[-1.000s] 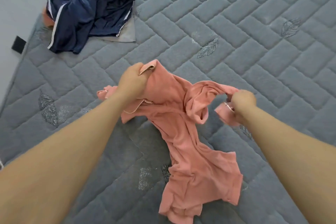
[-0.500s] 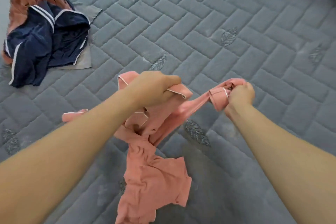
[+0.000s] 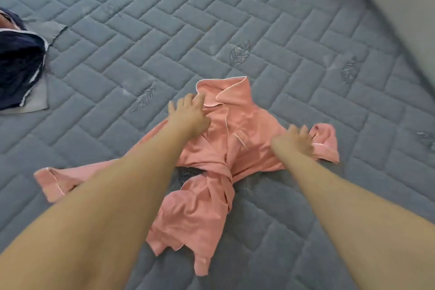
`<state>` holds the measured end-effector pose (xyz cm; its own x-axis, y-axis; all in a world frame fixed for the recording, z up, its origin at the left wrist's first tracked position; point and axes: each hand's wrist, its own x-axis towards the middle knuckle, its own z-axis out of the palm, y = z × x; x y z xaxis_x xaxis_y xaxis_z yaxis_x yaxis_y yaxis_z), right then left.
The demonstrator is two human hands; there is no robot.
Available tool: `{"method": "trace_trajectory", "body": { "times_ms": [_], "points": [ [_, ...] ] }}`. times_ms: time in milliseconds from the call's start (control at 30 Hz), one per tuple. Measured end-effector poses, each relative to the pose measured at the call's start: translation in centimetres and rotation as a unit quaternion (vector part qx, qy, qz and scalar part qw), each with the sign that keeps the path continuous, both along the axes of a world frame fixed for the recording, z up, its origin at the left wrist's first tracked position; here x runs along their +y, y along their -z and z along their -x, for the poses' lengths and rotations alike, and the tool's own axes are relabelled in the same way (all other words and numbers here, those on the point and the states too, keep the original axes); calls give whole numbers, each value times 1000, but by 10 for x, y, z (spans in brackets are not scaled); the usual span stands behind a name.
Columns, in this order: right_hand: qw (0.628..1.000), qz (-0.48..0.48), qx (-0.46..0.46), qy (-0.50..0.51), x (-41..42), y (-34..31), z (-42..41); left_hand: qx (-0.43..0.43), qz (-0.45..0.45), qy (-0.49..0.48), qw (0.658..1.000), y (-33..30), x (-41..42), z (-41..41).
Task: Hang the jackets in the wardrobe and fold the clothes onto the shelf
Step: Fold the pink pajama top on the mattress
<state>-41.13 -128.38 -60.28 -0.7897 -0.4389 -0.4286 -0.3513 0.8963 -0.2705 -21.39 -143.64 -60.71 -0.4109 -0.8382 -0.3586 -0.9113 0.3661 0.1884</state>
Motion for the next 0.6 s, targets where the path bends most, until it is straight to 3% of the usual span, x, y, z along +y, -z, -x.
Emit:
{"method": "trace_trajectory", "body": {
  "times_ms": [100, 167, 267, 333, 400, 500, 600],
  "points": [
    [980, 8, -179, -82, 3, 36, -59, -74, -90, -88, 989, 63, 34, -74],
    [960, -5, -256, -111, 3, 57, -99, -100, -144, -214, 961, 92, 46, -128],
    [963, -33, -247, -100, 3, 86, -142, -68, -172, -366, 912, 118, 55, -189],
    [979, -65, -147, -123, 1, 95, -156, -66, -112, -329, 935, 129, 61, -217],
    [974, -122, -83, -169, -4, 96, -167, -71, -43, -226, 971, 133, 59, -240],
    [953, -180, -85, -227, -17, 86, -190, -60, -84, -136, 985, 127, 35, -261],
    [935, -177, -130, -280, -43, 69, -220, -42, -68, -185, 979, 109, 7, -288]
  ]
}}
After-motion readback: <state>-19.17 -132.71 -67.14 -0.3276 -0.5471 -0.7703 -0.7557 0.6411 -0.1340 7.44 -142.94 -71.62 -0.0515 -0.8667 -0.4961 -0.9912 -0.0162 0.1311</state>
